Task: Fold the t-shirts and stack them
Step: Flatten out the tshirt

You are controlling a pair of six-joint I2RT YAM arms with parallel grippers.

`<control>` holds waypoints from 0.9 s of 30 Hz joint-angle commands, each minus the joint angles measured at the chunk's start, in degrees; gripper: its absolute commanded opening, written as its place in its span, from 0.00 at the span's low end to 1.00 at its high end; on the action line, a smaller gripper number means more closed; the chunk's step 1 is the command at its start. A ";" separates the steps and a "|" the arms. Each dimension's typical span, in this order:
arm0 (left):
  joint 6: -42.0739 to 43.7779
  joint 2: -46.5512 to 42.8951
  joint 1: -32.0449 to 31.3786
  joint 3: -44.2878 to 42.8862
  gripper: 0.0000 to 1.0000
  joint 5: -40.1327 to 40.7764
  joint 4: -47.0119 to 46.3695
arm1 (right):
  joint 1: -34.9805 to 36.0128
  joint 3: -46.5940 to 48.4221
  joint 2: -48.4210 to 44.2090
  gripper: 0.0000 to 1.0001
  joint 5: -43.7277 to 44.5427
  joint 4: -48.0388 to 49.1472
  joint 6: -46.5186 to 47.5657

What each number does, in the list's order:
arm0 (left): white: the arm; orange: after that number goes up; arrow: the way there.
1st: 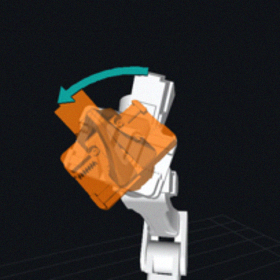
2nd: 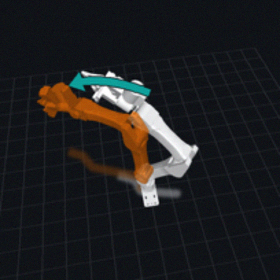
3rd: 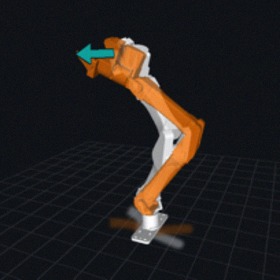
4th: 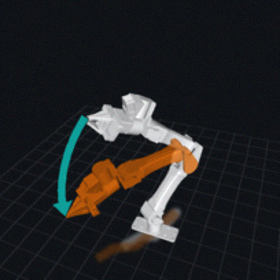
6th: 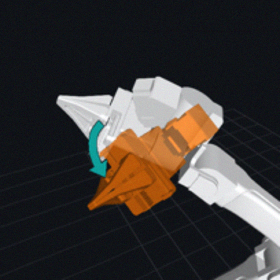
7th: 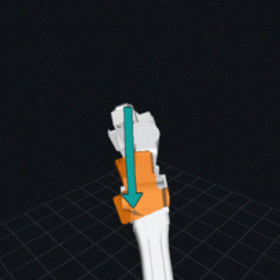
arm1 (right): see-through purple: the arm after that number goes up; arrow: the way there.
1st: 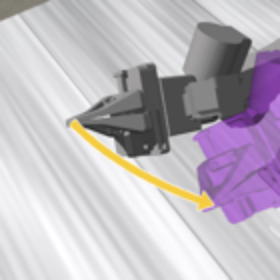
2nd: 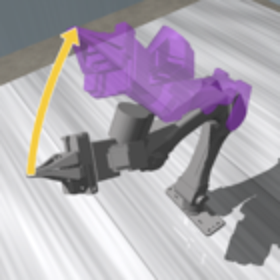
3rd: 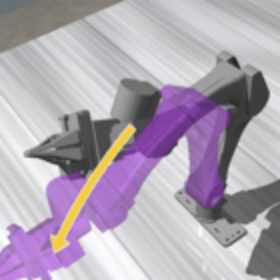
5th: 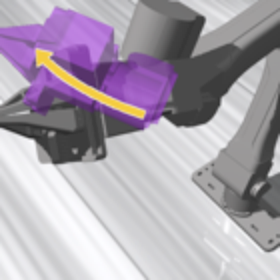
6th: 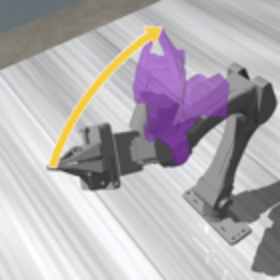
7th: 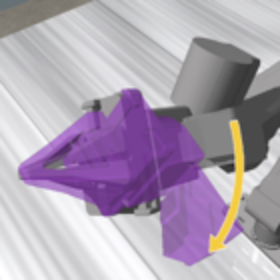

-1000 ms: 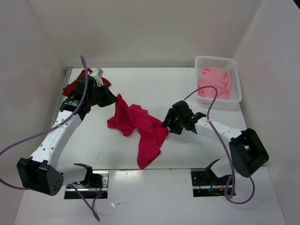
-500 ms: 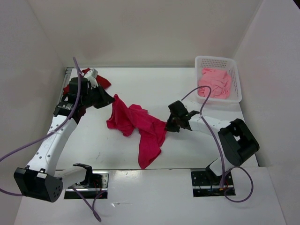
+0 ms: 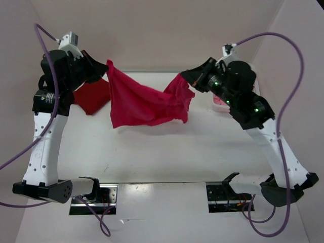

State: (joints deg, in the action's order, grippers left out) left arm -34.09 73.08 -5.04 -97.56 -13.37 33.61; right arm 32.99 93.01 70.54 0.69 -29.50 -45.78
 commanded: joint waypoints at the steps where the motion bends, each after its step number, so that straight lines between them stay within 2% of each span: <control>1: 3.32 -0.39 0.29 -6.24 0.02 8.06 2.42 | 0.41 6.73 -1.54 0.00 -2.88 -8.98 2.27; 5: 4.64 -1.09 0.29 -6.77 0.02 13.00 3.74 | -1.08 7.53 -2.16 0.00 -5.08 -9.62 2.80; 7: 5.25 -1.97 0.29 -5.64 0.02 13.54 3.75 | -3.80 0.18 -3.21 0.00 -8.67 -7.17 2.80; 8: 5.26 -3.28 0.29 -2.41 0.02 15.37 3.75 | -8.42 -2.98 -3.22 0.00 -11.38 -4.54 2.80; 9: 5.26 -4.16 0.29 0.24 0.02 16.00 3.23 | -10.21 -10.93 -3.22 0.00 -15.59 -2.08 2.80; 11: 5.26 -6.79 0.29 6.38 0.02 15.13 1.21 | -14.60 -18.45 -2.70 0.00 -17.99 2.84 2.01; 12: 5.26 -6.81 0.29 12.51 0.02 14.25 0.24 | -15.23 -22.48 -1.65 0.00 -18.70 6.52 1.40; 13: 4.56 -6.81 0.81 14.39 0.02 14.24 -0.29 | -15.24 -23.31 1.58 0.00 -17.40 7.77 1.39; 17: 2.53 -6.28 2.93 14.51 0.02 9.16 -2.14 | -15.24 -17.79 8.21 0.00 -16.16 5.77 3.76; 22: 1.05 -6.28 2.93 3.53 0.02 7.31 1.73 | -12.52 -7.42 0.05 0.00 -14.66 -2.38 6.23; 27: -0.89 -4.88 2.93 -8.15 0.02 6.85 3.05 | -12.51 5.47 -7.87 0.00 -18.00 -7.85 5.17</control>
State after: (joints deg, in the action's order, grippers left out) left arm -33.21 69.23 -2.33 -99.00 -5.28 38.92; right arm 20.08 88.66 69.91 -15.22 -34.89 -41.41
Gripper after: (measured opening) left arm 0.028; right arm 0.012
